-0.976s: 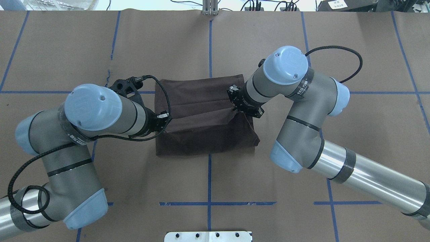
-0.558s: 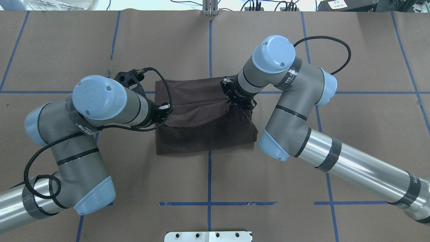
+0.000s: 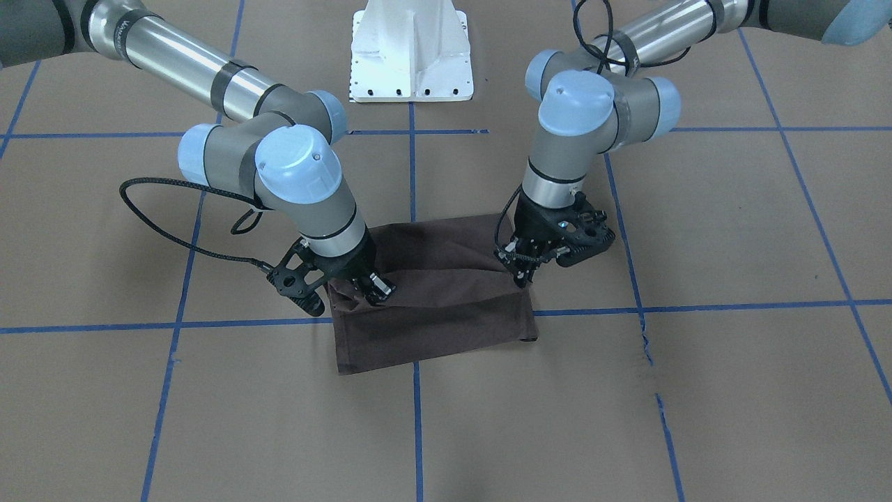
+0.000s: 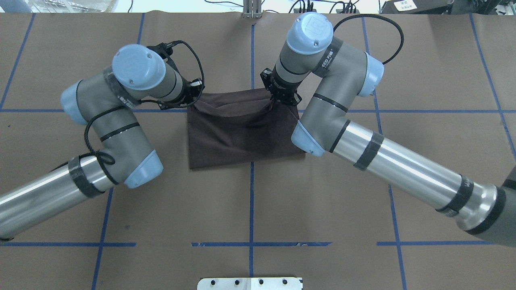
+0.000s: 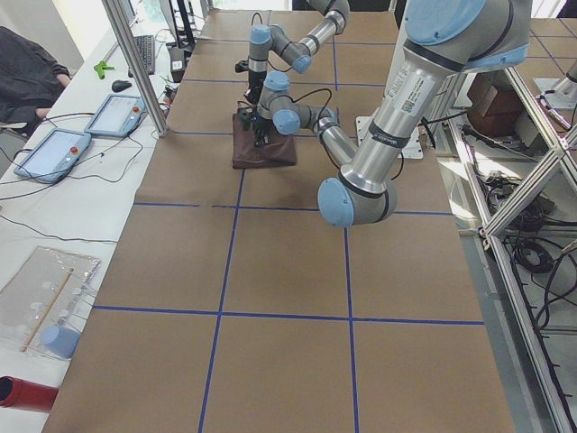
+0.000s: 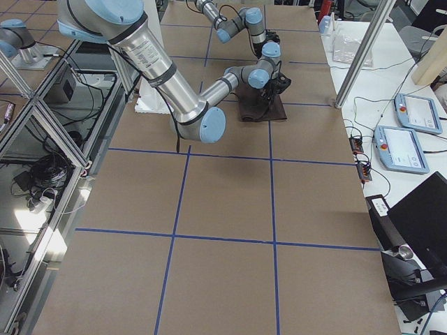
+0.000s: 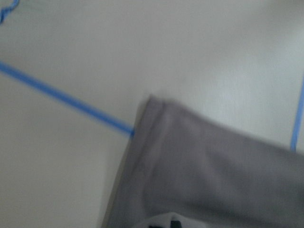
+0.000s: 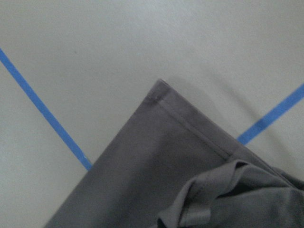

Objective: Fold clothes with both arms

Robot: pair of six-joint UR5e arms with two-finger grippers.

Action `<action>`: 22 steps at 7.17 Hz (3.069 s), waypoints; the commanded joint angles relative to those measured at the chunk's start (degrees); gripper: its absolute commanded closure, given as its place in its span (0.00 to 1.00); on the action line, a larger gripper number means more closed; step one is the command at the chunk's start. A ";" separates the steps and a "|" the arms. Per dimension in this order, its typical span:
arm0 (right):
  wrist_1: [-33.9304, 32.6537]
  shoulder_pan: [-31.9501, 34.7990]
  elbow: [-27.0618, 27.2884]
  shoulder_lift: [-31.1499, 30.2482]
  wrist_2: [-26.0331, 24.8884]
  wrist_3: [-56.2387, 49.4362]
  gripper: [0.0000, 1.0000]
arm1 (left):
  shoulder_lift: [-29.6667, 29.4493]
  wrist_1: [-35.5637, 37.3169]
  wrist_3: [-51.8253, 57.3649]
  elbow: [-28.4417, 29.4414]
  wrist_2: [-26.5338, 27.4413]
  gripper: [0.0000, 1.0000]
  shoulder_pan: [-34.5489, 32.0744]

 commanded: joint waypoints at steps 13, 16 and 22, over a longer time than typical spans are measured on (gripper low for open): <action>-20.34 39.84 20.96 -33.63 20.86 -90.38 0.00 | 26.95 0.65 84.37 -8.91 -21.18 0.00 -39.02; -17.90 48.69 24.29 -47.47 21.59 -104.56 0.00 | 42.15 -4.23 98.05 -9.53 -29.45 0.00 -46.73; -17.97 46.67 25.80 -52.33 21.32 -104.29 0.00 | 41.66 15.93 97.44 -13.90 -31.98 0.00 -46.29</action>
